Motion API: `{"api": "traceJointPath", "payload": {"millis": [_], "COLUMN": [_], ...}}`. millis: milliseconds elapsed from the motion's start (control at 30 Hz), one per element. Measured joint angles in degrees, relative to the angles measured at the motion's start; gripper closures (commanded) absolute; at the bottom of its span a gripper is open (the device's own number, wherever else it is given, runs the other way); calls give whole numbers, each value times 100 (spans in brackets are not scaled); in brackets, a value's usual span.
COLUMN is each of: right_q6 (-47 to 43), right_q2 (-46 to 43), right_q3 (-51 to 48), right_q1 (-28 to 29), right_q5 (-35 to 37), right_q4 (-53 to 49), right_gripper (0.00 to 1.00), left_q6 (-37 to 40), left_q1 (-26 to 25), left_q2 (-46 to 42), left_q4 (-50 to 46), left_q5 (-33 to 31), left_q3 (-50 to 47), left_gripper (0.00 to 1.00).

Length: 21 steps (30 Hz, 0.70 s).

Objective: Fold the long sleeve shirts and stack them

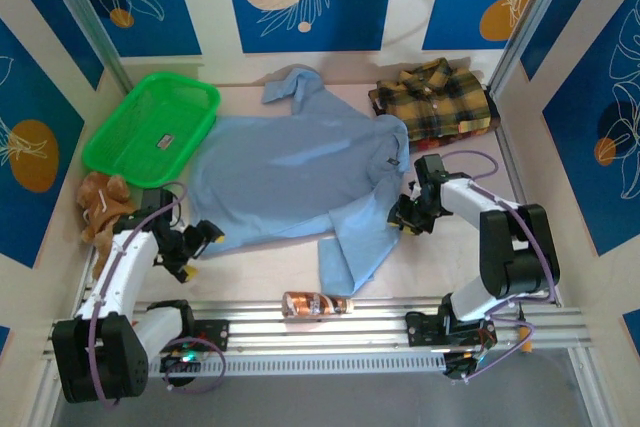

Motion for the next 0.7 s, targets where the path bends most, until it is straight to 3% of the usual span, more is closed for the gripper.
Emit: {"api": "traceJointPath", "payload": {"millis": [100,300,600,700], "right_q6": [-20,-4,2,4], "right_q2": [48,-199,-916,-1137], "right_q3": [0,2,-35,-98], "right_q1": [0,17,138,146], "right_q5": [9,28,20,4], "right_q4": [55,-120,-660,-796], "right_gripper": [89,98,100,100], "left_q6": [-63,-236,-715,-846], "left_q1": [44,133,177,181], "left_q2": [4,7,330,514], "left_q4": [55,273,1187,1484], "left_q5": [-46,-184,-199,-205], "left_q3": [-66,-225,-485,-518], "left_gripper": [10,19,34,43]}}
